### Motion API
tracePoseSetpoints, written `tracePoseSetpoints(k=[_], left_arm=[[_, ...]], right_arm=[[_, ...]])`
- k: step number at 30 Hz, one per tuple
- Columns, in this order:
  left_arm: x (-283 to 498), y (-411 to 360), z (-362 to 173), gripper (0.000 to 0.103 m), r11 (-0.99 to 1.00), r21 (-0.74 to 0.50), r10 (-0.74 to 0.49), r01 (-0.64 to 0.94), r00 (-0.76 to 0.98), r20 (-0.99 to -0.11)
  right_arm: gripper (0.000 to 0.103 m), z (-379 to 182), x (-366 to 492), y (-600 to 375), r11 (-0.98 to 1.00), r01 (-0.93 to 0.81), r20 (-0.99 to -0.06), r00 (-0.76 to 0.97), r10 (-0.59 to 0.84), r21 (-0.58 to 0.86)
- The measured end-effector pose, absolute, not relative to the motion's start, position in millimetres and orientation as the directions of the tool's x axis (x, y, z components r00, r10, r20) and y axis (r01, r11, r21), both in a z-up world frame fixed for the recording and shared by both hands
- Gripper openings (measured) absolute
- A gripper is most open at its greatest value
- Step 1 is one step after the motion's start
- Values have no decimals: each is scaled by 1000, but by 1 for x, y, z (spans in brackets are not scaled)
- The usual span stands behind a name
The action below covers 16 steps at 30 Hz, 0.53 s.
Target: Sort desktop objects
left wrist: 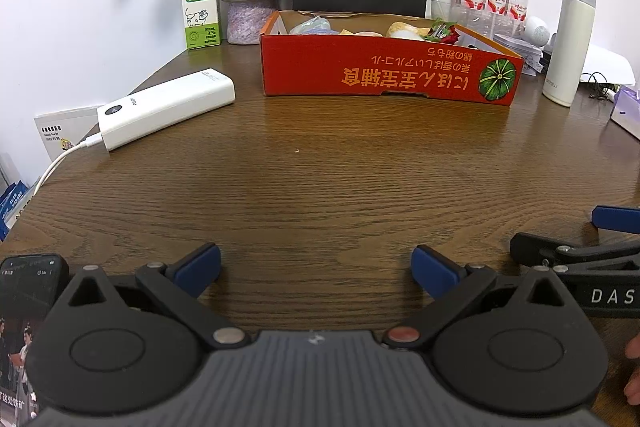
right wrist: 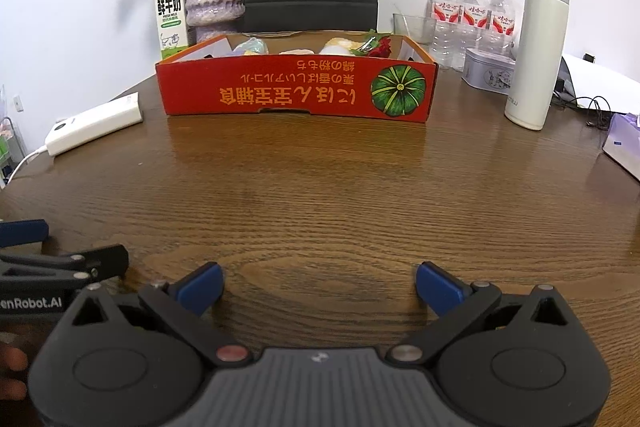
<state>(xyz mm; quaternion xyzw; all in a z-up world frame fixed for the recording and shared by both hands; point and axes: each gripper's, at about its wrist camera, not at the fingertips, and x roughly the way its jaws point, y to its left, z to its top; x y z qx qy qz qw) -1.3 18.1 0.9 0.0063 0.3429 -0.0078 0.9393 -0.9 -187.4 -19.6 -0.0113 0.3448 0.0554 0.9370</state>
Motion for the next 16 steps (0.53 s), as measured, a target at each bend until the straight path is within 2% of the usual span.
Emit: tracePoseSetpoints(k=[16], left_arm=[[-1, 18, 1, 103, 1000, 6, -10, 19, 765, -644]], right_arm=[[103, -19, -1, -185, 993, -117, -647, 756, 100, 17]])
